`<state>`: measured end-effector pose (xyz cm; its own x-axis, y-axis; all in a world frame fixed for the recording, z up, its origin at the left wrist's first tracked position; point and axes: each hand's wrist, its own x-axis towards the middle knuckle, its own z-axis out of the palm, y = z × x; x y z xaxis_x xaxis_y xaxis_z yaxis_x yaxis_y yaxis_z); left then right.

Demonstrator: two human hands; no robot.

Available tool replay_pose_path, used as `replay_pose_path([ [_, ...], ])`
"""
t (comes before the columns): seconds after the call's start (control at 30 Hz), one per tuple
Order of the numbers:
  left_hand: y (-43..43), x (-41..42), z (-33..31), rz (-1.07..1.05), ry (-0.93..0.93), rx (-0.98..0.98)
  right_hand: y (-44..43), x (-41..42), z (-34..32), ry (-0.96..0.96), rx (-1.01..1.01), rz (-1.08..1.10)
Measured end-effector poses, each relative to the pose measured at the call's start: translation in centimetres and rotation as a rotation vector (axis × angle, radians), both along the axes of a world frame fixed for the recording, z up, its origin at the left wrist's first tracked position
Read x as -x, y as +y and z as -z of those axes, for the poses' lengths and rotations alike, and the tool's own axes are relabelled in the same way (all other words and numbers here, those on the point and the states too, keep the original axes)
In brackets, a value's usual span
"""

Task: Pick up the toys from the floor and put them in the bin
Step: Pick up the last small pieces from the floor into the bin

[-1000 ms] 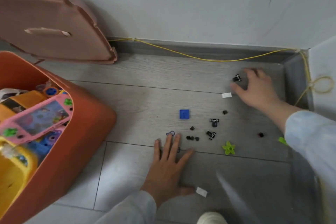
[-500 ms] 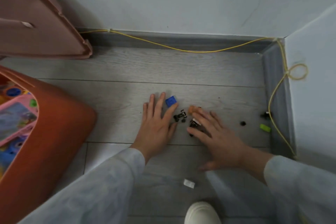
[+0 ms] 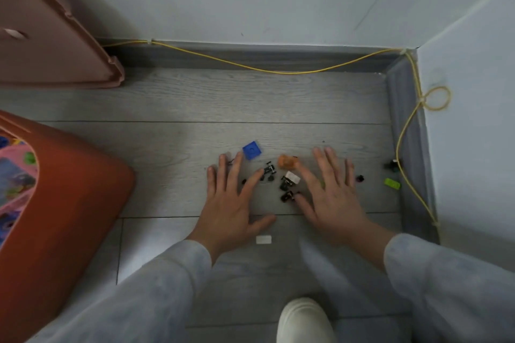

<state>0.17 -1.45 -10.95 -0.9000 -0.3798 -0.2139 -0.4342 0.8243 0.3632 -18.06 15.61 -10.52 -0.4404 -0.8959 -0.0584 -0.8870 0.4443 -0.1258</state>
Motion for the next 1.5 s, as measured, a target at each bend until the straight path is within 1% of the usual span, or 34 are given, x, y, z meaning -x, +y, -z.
replay_pose_path([
  [0.07, 1.0, 0.5, -0.5, 0.128, -0.011, 0.015, 1.4, 1.6, -0.2, -0.018, -0.019, 0.219],
  [0.17, 2.2, 0.5, -0.2, 0.32, -0.049, 0.098, 4.1, 3.7, 0.2, -0.039, -0.098, 0.446],
  [0.2, 2.5, 0.4, 0.2, 0.363, -0.053, 0.126, 5.1, 4.0, 0.3, -0.056, -0.113, 0.497],
  [0.27, 2.6, 0.0, 0.8, 0.377, -0.042, 0.167, 6.1, 4.2, 0.7, -0.087, -0.137, 0.513],
  [0.37, 2.5, 0.3, 1.2, 0.248, -0.045, 0.196, 6.1, 4.3, 0.6, -0.098, -0.177, 0.408],
  [0.47, 2.2, 1.3, 0.8, -0.022, -0.122, 0.192, 5.2, 4.0, 0.0, -0.185, -0.073, 0.154],
  [0.5, 2.0, 1.7, 0.7, -0.111, -0.137, 0.178, 5.1, 3.8, 0.0, -0.187, -0.03, 0.074],
  [0.53, 1.8, 2.0, 0.6, -0.175, -0.14, 0.158, 5.1, 3.8, -0.1, -0.172, 0.005, 0.046],
  [0.6, 1.5, 2.3, 0.5, -0.215, -0.128, 0.128, 4.9, 4.3, -0.1, -0.17, 0.025, 0.148],
  [0.67, 1.2, 2.0, 0.6, -0.181, -0.109, 0.109, 4.4, 4.9, 0.0, -0.233, -0.043, 0.281],
  [0.7, 1.0, 1.9, 0.7, -0.157, -0.1, 0.094, 4.1, 5.2, 0.1, -0.263, -0.082, 0.29],
  [0.73, 0.8, 1.8, 0.8, -0.136, -0.095, 0.079, 3.7, 5.3, 0.1, -0.281, -0.111, 0.251],
  [0.8, 0.3, 1.8, 1.0, -0.098, -0.077, 0.069, 2.8, 4.9, 0.3, -0.288, -0.148, 0.091],
  [0.9, -0.6, 2.9, 1.2, -0.028, -0.009, 0.094, 1.1, 3.5, 0.2, -0.307, -0.161, -0.112],
  [1.0, -1.2, 4.2, 1.3, 0.053, 0.037, 0.153, -0.1, 3.0, 0.3, -0.241, -0.195, -0.208],
  [1.13, -1.5, 5.6, 1.1, 0.142, 0.035, 0.216, -1.1, 4.0, 0.5, -0.119, -0.211, -0.274],
  [1.3, -1.2, 6.3, 1.5, 0.163, 0.144, 0.22, -3.8, 5.2, 0.5, -0.029, -0.102, -0.348],
  [1.4, -1.5, 6.4, 1.6, 0.202, 0.153, 0.242, -4.8, 5.1, 0.8, 0.03, -0.048, -0.426],
  [1.5, -2.0, 6.7, 1.5, 0.243, 0.155, 0.256, -4.9, 4.8, 1.1, 0.025, -0.024, -0.406],
])
